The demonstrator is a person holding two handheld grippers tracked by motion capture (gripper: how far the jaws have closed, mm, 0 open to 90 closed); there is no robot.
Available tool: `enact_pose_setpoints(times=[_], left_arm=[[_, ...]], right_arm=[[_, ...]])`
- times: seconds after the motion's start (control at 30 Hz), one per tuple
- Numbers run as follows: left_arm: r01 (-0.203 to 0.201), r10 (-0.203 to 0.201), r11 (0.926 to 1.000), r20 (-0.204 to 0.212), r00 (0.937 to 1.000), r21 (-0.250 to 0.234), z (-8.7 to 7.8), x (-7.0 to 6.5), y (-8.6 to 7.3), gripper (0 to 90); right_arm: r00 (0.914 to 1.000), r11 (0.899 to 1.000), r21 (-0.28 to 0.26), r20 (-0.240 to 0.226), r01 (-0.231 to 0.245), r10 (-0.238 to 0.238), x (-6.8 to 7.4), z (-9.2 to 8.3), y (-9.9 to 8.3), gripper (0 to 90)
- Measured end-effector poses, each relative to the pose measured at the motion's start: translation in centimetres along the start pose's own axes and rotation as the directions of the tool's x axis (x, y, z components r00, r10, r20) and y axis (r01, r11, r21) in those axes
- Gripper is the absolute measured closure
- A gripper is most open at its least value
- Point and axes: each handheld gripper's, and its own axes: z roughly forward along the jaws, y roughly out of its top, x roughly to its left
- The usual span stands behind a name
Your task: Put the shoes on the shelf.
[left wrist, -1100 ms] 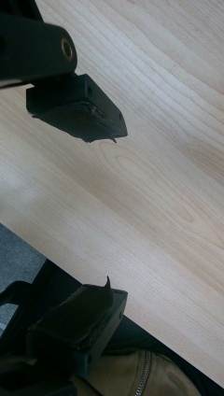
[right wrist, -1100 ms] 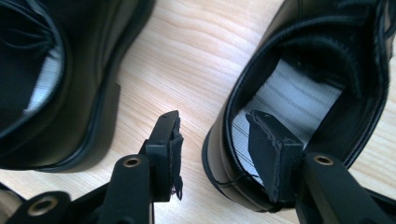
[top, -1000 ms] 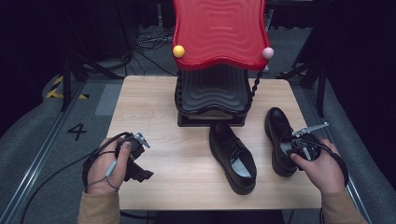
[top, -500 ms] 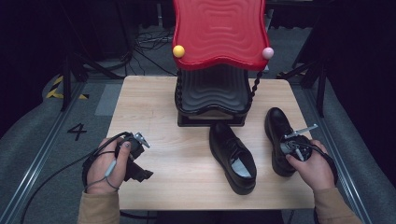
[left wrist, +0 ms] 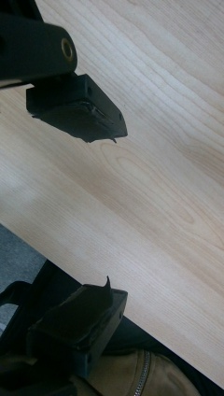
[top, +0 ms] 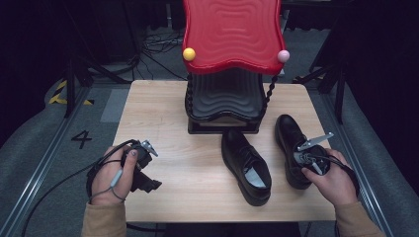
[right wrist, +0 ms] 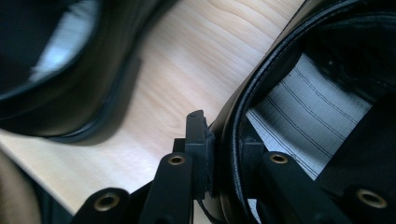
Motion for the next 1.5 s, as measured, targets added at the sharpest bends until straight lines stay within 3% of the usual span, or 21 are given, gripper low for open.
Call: enact_pose_setpoints(times=[0.17, 0.37, 0.6, 0.73, 0.9, 1.03, 1.1, 1.3, 1.5], left_arm=[[-0.014, 0.014, 0.9999, 0.002, 0.9999, 0.006, 0.1, -0.1, 0.4, 19.3], [-0.020, 0.020, 0.9998, 0.006, 0.9998, 0.005, 0.2, -0.1, 0.8, 19.2], [-0.026, 0.026, 0.9996, 0.007, 0.9996, 0.005, 0.3, 0.0, 1.1, 19.3], [-0.028, 0.028, 0.9996, 0.009, 0.9996, 0.006, 0.3, 0.0, 1.1, 19.2], [-0.026, 0.026, 0.9996, 0.008, 0.9996, 0.010, 0.3, 0.0, 1.1, 19.3], [-0.034, 0.033, 0.9993, 0.011, 0.9994, 0.014, 0.5, -0.1, 1.3, 19.3], [-0.033, 0.033, 0.9994, 0.012, 0.9994, 0.015, 0.5, -0.1, 1.2, 19.3], [-0.026, 0.026, 0.9995, 0.010, 0.9996, 0.017, 0.5, -0.2, 1.1, 19.3], [-0.021, 0.020, 0.9997, 0.006, 0.9998, 0.015, 0.4, -0.1, 0.9, 19.3]], right_arm=[[0.9948, 0.995, 0.003, -0.028, 0.098, -0.098, 2.0, -1.4, 0.3, 79.9], [0.9856, 0.986, 0.037, -0.050, 0.164, -0.162, 3.8, -1.9, 0.3, 79.8], [0.9795, 0.979, 0.062, -0.063, 0.195, -0.191, 4.5, -1.6, 0.1, 79.6], [0.9728, 0.973, 0.080, -0.103, 0.216, -0.208, 5.0, -1.5, 0.0, 79.5], [0.9533, 0.959, 0.069, -0.146, 0.276, -0.264, 6.3, -1.2, 0.3, 78.5], [0.9421, 0.942, 0.078, -0.112, 0.325, -0.316, 6.8, -0.5, 0.5, 78.3], [0.9436, 0.945, 0.076, -0.125, 0.317, -0.306, 6.8, 0.1, 0.6, 78.6], [0.9337, 0.938, 0.063, -0.136, 0.342, -0.331, 7.0, 0.5, 0.6, 78.3], [0.9154, 0.926, 0.048, -0.177, 0.375, -0.361, 8.2, 0.6, 0.8, 76.8]])
